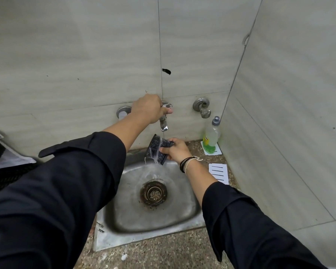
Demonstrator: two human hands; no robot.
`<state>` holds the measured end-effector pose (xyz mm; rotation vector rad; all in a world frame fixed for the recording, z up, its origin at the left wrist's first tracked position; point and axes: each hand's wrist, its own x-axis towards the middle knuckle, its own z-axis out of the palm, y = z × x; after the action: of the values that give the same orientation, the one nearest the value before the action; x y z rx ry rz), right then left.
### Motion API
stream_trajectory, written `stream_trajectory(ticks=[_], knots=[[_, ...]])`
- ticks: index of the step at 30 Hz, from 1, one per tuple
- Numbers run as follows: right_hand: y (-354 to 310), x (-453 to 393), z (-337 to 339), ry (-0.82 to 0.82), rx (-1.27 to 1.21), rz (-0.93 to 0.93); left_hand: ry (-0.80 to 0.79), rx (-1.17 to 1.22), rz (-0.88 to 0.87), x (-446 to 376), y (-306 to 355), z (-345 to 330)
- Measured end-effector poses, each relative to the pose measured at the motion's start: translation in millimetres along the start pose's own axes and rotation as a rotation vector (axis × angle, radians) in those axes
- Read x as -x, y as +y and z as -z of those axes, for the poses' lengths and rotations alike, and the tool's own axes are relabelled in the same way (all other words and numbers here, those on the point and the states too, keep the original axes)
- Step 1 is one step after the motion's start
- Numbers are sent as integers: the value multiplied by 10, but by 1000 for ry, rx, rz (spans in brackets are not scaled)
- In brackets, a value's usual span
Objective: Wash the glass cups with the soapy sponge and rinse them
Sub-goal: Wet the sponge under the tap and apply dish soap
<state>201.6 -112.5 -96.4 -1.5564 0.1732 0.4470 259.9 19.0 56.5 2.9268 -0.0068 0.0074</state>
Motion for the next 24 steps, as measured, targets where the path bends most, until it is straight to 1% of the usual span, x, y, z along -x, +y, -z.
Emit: stream_trajectory(ticks=[4, 13, 24], knots=[[15, 18, -53, -1, 78, 30, 8, 4, 4, 0, -9, -23], [-155, -23, -128, 11, 151, 58, 53, 28, -6, 74, -19, -52], [-271, -26, -231, 12, 215, 138, 16, 75, 11, 80, -35, -23]])
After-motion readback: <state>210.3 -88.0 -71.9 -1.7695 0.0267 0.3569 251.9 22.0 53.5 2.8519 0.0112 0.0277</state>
